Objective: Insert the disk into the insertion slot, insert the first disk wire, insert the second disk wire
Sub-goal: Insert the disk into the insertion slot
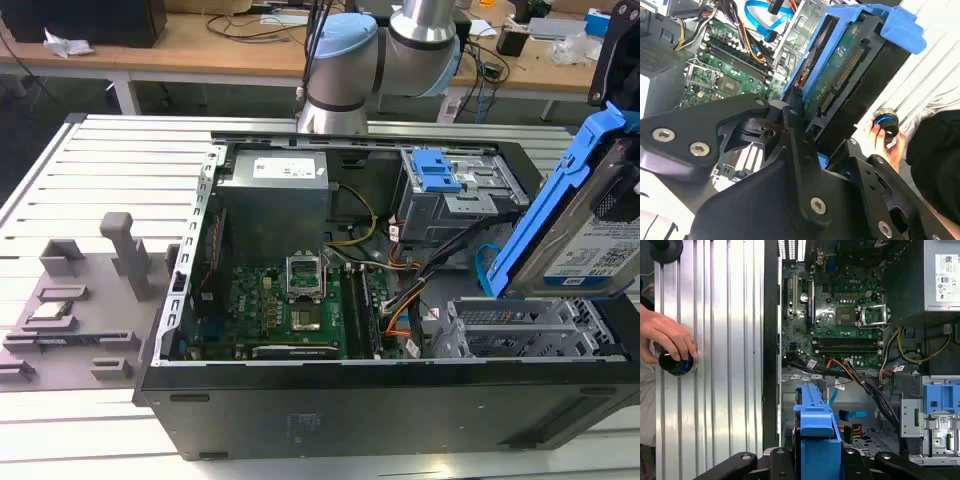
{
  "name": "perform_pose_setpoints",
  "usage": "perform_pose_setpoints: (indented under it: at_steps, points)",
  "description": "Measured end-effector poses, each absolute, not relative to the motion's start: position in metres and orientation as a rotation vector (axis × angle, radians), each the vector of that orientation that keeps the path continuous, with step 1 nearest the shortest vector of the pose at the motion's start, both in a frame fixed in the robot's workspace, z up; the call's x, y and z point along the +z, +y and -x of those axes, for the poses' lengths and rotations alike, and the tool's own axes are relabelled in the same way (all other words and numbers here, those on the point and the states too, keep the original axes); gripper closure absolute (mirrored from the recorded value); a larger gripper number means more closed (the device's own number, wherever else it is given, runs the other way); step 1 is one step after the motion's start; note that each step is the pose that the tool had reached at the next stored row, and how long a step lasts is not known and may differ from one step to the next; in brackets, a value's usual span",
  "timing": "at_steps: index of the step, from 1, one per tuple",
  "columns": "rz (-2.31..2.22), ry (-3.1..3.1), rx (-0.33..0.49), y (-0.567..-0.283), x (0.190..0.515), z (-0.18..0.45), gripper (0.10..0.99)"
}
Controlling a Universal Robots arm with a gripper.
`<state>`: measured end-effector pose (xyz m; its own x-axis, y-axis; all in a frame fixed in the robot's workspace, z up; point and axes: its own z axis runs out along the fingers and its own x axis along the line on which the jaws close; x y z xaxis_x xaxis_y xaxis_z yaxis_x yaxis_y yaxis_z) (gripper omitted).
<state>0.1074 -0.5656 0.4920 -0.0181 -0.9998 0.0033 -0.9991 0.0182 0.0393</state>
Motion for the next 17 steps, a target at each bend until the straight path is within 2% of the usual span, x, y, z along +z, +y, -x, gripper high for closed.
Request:
perform_pose_setpoints:
  at_steps: [3, 17]
  points:
    - [-2.19, -2.23, -0.063, -0.565, 0.483, -0.107, 0.722]
    - [-2.191, -2.23, -0.064, -0.565, 0.454, -0.107, 0.722]
